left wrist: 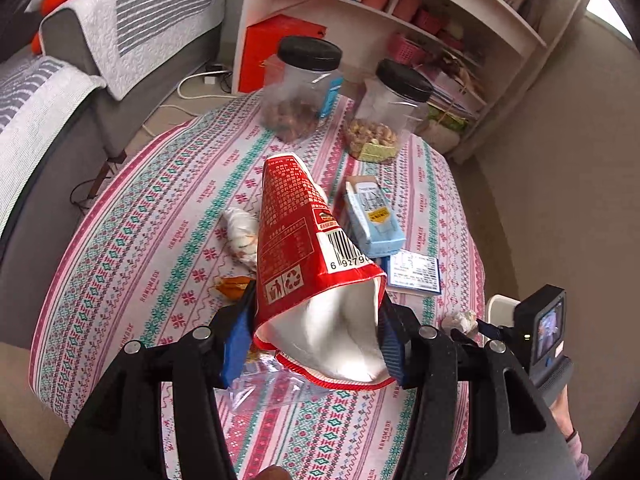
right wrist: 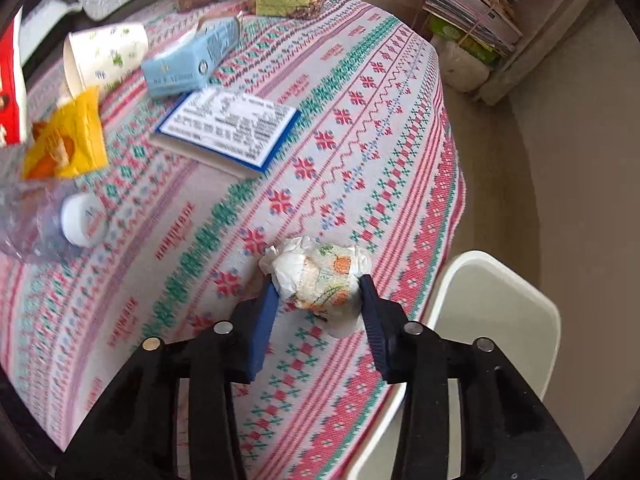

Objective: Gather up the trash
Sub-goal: 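Drop the tissue wad into the bin with the right tool, then the red bag with the left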

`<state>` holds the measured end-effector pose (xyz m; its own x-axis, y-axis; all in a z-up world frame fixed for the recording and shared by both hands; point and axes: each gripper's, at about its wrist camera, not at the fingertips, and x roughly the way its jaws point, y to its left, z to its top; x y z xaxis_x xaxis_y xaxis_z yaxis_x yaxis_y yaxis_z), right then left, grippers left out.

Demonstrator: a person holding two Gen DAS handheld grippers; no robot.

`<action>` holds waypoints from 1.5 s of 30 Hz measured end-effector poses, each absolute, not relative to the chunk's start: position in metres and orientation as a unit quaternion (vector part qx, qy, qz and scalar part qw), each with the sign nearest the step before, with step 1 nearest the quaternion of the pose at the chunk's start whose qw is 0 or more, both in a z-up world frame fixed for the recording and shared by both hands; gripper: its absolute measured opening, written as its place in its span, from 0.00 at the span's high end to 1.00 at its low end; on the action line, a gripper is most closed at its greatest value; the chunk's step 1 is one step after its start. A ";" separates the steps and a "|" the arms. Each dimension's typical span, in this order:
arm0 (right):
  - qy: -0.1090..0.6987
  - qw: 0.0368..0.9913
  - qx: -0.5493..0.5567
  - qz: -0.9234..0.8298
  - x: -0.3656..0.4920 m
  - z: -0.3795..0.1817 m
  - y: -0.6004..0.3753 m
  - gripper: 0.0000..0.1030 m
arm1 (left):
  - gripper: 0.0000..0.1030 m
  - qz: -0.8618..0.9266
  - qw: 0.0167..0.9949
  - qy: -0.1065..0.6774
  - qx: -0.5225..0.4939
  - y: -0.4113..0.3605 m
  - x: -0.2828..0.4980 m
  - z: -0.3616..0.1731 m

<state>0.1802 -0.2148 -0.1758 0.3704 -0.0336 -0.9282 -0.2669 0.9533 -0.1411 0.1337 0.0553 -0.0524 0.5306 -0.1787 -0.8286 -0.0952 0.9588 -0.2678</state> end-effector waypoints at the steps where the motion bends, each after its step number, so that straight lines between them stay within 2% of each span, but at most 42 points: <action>1: 0.552 0.821 -0.128 0.074 0.181 -0.171 -0.213 0.64 | 0.48 -0.021 0.864 0.483 -0.144 0.059 0.134 -0.052; 10: 0.464 0.878 -0.075 0.092 0.175 -0.104 -0.178 0.64 | 0.48 -0.001 0.874 0.465 -0.141 0.076 0.127 -0.045; 19: 0.373 0.921 -0.033 0.106 0.159 -0.051 -0.148 0.64 | 0.48 0.017 0.910 0.408 -0.071 0.061 0.116 -0.028; 28: 0.314 0.944 -0.012 0.096 0.140 -0.029 -0.135 0.64 | 0.48 0.038 0.942 0.332 -0.018 0.040 0.104 -0.009; 45: 0.261 0.963 -0.016 0.058 0.120 -0.010 -0.158 0.63 | 0.48 0.033 0.951 0.307 0.003 0.002 0.100 -0.011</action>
